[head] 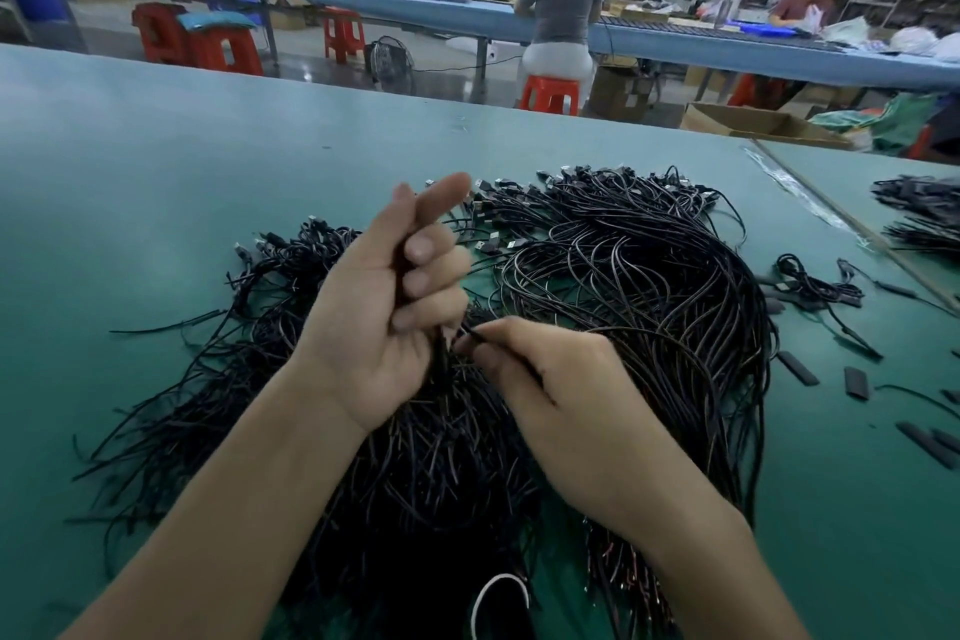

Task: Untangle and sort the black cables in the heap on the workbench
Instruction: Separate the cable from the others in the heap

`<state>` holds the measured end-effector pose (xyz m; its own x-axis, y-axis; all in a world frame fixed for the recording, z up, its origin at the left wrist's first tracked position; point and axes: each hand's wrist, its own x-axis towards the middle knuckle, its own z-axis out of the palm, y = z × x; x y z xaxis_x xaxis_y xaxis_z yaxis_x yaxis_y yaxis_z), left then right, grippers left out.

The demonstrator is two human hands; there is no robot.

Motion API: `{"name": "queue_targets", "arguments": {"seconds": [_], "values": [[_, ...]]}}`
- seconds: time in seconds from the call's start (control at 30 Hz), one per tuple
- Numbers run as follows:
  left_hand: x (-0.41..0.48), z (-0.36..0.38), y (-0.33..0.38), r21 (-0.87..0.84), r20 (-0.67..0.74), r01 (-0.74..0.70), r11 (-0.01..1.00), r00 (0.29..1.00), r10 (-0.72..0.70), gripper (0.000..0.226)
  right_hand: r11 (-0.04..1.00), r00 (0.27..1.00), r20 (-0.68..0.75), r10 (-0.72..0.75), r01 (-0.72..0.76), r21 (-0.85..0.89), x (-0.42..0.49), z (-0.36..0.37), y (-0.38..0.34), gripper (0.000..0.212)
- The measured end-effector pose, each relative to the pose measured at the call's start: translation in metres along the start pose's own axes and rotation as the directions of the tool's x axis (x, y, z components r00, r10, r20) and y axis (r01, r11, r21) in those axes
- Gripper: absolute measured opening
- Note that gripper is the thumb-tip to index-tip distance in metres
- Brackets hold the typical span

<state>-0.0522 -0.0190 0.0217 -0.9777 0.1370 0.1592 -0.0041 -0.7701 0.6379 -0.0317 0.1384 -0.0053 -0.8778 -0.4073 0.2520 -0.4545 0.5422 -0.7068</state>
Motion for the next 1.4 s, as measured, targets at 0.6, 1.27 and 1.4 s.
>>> {"name": "queue_targets", "arguments": {"seconds": [0.6,1.27,1.4], "values": [[-0.014,-0.001,-0.005,0.769,0.112,0.235,0.594,0.866,-0.488,0.071,0.939,0.928,-0.371,-0.033,0.156,0.306,0.0,-0.03,-0.005,0.027],[-0.008,-0.007,-0.027,0.91,-0.074,0.179,0.375,0.958,-0.278,0.066,0.99,0.992,-0.12,-0.023,0.039,0.136,-0.003,-0.03,-0.005,0.015],[-0.01,-0.006,-0.012,0.719,0.004,0.334,0.61,0.875,-0.484,0.065,0.949,0.97,-0.242,-0.035,0.108,0.298,-0.001,-0.031,-0.006,0.024]]}}
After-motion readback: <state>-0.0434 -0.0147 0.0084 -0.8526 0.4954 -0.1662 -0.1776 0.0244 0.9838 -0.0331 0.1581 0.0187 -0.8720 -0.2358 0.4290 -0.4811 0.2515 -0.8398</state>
